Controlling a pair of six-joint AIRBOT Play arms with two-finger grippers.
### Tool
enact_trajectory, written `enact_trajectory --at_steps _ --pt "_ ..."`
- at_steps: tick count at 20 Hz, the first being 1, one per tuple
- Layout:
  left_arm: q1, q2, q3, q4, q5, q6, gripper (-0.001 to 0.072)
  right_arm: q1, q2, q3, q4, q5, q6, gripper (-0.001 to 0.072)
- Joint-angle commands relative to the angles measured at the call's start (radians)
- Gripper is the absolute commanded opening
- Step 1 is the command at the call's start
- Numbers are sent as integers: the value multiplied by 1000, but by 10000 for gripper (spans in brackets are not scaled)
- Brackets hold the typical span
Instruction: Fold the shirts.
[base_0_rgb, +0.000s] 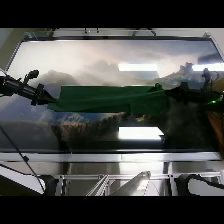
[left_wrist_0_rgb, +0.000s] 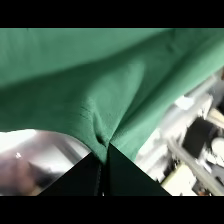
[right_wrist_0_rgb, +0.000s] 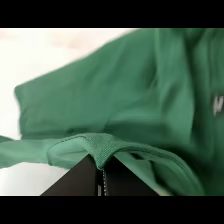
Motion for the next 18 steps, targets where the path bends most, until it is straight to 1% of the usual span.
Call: enact_trajectory --at_steps 1,4,7,9,11,13,14,15,16,17,18 --pt "-34 -156 207 0 34 -44 30 65 -187 161 6 -73 -6 23" --pt "-57 -287 353 2 37 -62 31 97 -315 237 5 -108 -7 24" --pt "-57 -395 461 2 38 -108 30 100 -406 274 5 -126 -8 24" --pt "-56 -423 448 2 57 -113 30 100 -433 277 -2 -126 -20 24" --pt "-51 -424 396 2 106 -113 31 100 -439 277 -4 -126 -34 24" --pt "-44 -424 401 0 122 -113 33 97 -438 280 -2 -121 -49 27" --pt "-40 -423 431 -1 115 -113 34 95 -438 285 -3 -109 -48 43" --pt "-34 -422 468 -8 106 -113 34 89 -437 293 -6 -89 -48 111" --pt "-29 -419 504 -52 96 -113 58 78 -436 307 -11 -49 -48 200" --pt "-16 -405 524 -116 99 -113 261 65 -433 325 -23 2 -48 272" --pt "-2 -381 518 -184 109 -112 383 51 -430 346 -49 46 -42 315"
